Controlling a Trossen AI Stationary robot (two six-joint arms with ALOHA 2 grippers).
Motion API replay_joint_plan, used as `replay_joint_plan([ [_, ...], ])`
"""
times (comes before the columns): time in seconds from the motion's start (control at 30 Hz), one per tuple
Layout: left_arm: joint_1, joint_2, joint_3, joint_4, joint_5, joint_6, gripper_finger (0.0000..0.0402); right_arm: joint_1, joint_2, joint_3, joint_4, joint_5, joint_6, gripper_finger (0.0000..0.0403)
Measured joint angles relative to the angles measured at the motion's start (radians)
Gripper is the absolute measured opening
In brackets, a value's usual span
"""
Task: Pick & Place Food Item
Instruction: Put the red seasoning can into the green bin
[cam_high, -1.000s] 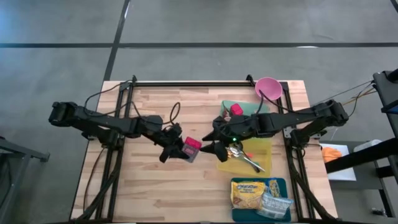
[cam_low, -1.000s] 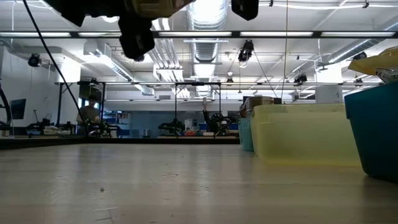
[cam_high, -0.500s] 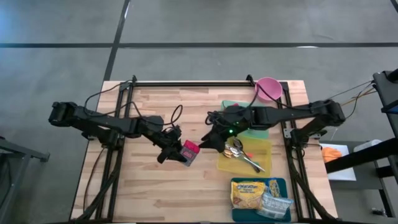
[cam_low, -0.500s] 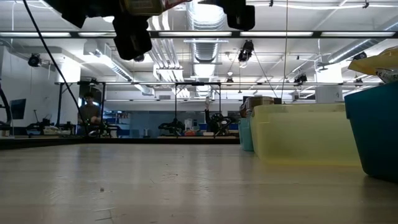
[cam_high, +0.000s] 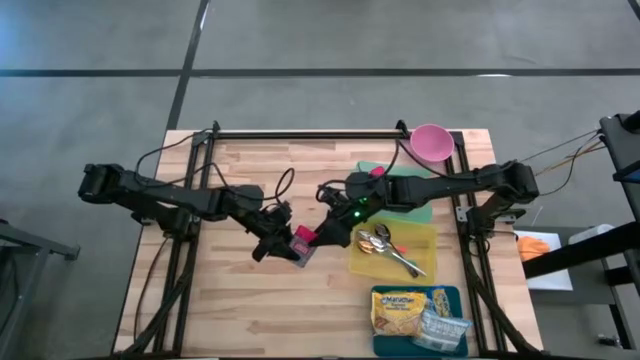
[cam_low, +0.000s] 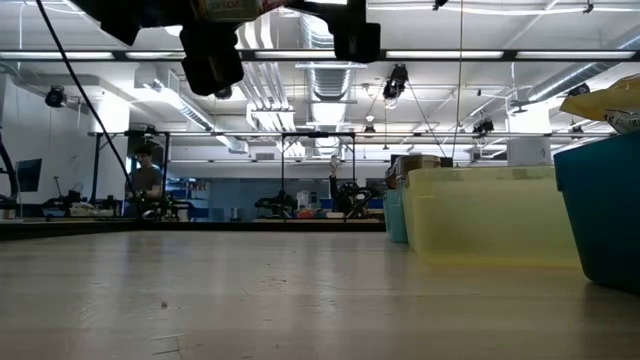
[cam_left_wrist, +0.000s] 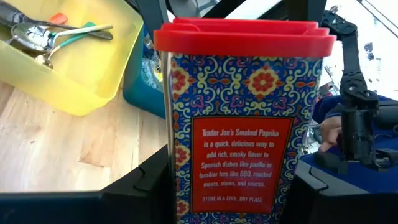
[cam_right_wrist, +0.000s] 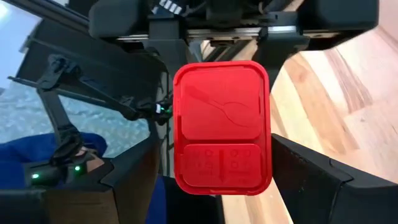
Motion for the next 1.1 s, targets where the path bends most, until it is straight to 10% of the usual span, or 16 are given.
replay_joint_plan([
  [1.1,0.013,0.011,0.000,-0.059,0.039,-0.030,0.0192,-0.003,0.164,0.143,-0.054,-0.089,-0.060,0.0283],
])
